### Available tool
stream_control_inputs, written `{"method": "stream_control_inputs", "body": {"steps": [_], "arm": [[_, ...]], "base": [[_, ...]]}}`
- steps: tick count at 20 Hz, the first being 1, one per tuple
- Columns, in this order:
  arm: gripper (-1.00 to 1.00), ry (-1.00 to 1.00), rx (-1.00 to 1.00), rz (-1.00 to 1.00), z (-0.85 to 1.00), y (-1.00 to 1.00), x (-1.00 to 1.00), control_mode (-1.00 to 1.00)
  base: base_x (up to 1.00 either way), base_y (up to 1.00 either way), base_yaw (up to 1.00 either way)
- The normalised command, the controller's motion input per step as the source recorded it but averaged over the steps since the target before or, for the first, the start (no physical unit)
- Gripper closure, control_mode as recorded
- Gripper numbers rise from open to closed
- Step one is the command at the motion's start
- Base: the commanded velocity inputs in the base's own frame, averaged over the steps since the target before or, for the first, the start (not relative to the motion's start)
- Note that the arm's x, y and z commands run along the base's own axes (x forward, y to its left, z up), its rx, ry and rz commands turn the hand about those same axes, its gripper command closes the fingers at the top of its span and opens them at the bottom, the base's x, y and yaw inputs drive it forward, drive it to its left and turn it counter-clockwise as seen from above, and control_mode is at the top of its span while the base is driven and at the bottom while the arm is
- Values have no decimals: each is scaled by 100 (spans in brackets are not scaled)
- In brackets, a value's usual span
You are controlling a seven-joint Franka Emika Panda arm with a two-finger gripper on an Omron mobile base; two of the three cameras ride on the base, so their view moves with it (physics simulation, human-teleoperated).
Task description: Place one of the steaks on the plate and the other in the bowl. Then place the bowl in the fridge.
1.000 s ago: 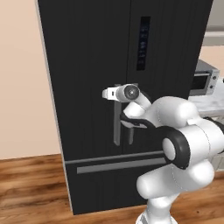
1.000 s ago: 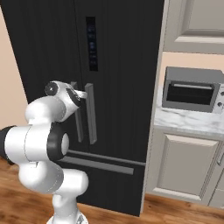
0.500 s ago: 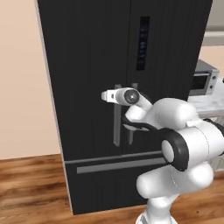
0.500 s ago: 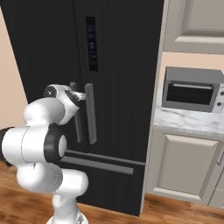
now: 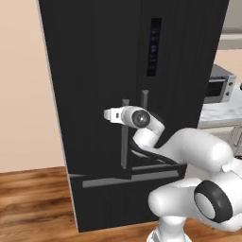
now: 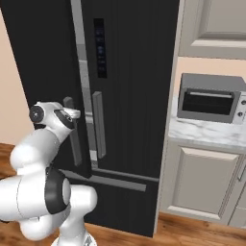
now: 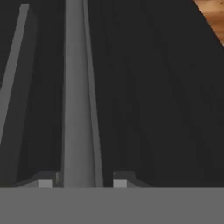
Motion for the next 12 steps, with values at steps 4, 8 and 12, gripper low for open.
{"method": "stream_control_inputs", "body": {"steps": [4, 8, 12], "arm": [[100, 0, 0, 0, 0, 90, -53, -100], [100, 3, 0, 0, 0, 95, -52, -100], [100, 2, 0, 0, 0, 100, -69, -100]], "base": [[0, 0, 0], [0, 0, 0], [0, 0, 0]]}}
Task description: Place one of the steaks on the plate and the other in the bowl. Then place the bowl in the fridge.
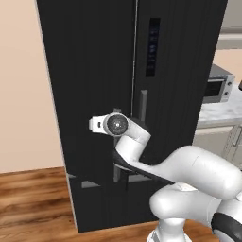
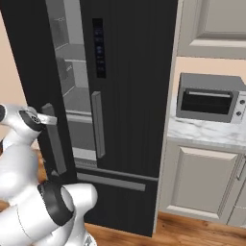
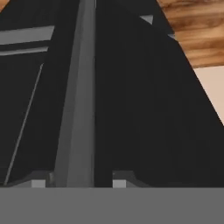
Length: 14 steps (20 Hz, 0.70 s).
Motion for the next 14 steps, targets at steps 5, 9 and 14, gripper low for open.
{"method": "stream_control_inputs", "body": {"steps": [5, 9, 14], "arm": [[100, 0, 0, 1, -5, 100, -92, -100], [100, 0, -5, 3, -4, 97, -83, -100], [-100, 0, -4, 12, 0, 40, -94, -100]], "base": [[0, 0, 0], [0, 0, 0], [0, 0, 0]]}}
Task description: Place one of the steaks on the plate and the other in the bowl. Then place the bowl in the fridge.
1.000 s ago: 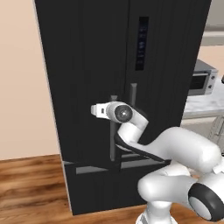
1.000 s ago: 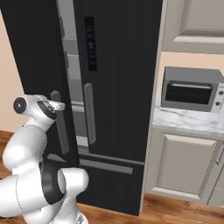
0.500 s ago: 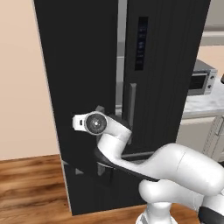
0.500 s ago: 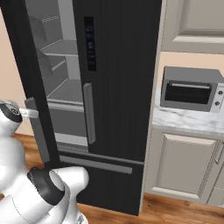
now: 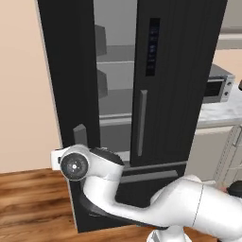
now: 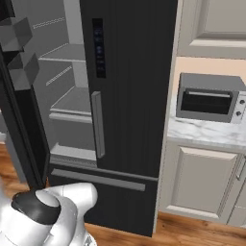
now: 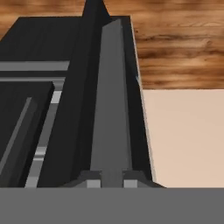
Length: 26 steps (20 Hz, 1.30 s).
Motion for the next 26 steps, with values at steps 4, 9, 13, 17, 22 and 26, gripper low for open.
{"method": "stream_control_inputs", "body": {"steps": [4, 9, 13, 17, 22, 26], "arm": [[-100, -2, 0, 23, 7, -8, -100, -100], [-100, -12, 1, 10, 21, -90, -74, -100], [-100, -6, 10, 17, 5, -100, -8, -100], [-100, -4, 25, 24, 0, -100, 0, -100], [-100, 0, 31, 30, 0, -93, 35, -100], [-100, 0, 21, 37, 0, -36, 66, -100]], "base": [[0, 0, 0], [0, 0, 0], [0, 0, 0], [0, 0, 0], [0, 0, 0], [0, 0, 0]]}}
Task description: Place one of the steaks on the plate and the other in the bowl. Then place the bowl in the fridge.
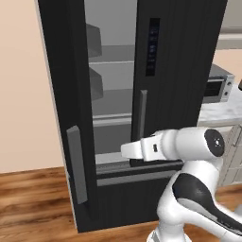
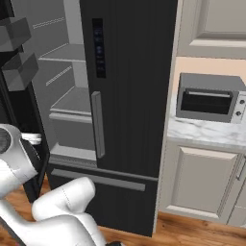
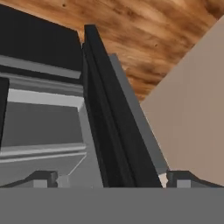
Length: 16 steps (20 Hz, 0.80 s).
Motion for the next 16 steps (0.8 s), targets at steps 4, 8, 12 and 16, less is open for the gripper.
{"method": "stream_control_inputs", "body": {"steps": [4, 8, 12, 16], "arm": [[-100, -1, 9, 43, -10, -9, 68, -100], [-100, -32, 0, 42, -67, 0, 44, -100], [-100, -50, 0, 32, -66, 14, 28, -100], [-100, -32, 0, 17, -12, 23, 4, -100]], "base": [[0, 0, 0], [0, 0, 0], [0, 0, 0], [0, 0, 0]]}}
